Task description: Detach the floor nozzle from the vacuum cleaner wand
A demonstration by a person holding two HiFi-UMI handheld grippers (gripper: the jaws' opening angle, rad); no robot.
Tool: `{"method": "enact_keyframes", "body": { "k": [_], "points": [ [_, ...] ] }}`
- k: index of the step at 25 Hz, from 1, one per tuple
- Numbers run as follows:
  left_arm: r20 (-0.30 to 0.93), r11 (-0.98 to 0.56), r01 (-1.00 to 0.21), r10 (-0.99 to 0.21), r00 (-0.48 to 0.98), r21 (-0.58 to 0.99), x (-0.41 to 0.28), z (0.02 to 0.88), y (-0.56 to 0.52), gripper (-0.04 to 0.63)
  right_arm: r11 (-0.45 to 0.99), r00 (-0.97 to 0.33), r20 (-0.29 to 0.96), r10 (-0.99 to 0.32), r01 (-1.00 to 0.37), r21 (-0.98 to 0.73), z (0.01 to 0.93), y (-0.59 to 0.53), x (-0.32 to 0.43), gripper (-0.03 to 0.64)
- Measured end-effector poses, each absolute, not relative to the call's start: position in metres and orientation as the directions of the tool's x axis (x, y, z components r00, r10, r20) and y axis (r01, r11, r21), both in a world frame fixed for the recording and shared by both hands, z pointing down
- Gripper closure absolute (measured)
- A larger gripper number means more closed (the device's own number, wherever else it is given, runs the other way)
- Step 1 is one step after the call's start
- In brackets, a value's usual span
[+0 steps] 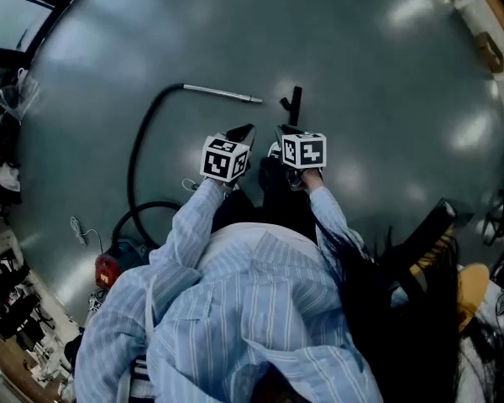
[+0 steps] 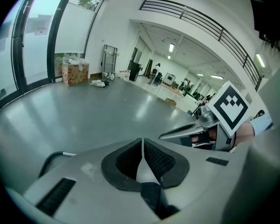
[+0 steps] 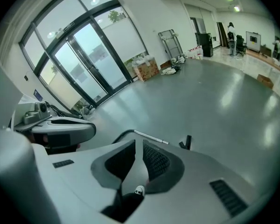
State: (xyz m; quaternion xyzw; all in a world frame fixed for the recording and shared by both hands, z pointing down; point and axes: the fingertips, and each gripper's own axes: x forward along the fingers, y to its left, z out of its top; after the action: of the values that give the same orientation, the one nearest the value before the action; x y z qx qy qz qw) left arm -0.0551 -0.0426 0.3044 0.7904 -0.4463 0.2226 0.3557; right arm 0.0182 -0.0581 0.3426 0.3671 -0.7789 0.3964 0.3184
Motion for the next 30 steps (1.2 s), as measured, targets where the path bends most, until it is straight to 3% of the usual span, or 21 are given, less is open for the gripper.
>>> {"method": "enact_keyframes", "body": {
  "k": [6, 14, 30],
  "points": [
    [0.628, -0.375, -0.851, -0.575, 0.525, 0.368, -0.094, 0.277, 0.003, 0.575, 0.374, -0.583, 0.73, -0.357, -0.805, -0.46, 0.316, -0.023, -0.029, 0.563],
    [0.566, -0.394, -0.814, -0.586, 0.58, 0.427, -0.14, 0.286, 0.095, 0.575, 0.299, -0.556, 0.713, -0.427, -0.831, -0.469, 0.307, 0.073, -0.059, 0.563],
    [0.556, -0.42, -0.789, -0.56, 0.614, 0.448, -0.113, 0.281, 0.202, 0.575, 0.294, -0.523, 0.727, -0.444, -0.852, -0.433, 0.285, 0.186, -0.027, 0.563]
  ]
}}
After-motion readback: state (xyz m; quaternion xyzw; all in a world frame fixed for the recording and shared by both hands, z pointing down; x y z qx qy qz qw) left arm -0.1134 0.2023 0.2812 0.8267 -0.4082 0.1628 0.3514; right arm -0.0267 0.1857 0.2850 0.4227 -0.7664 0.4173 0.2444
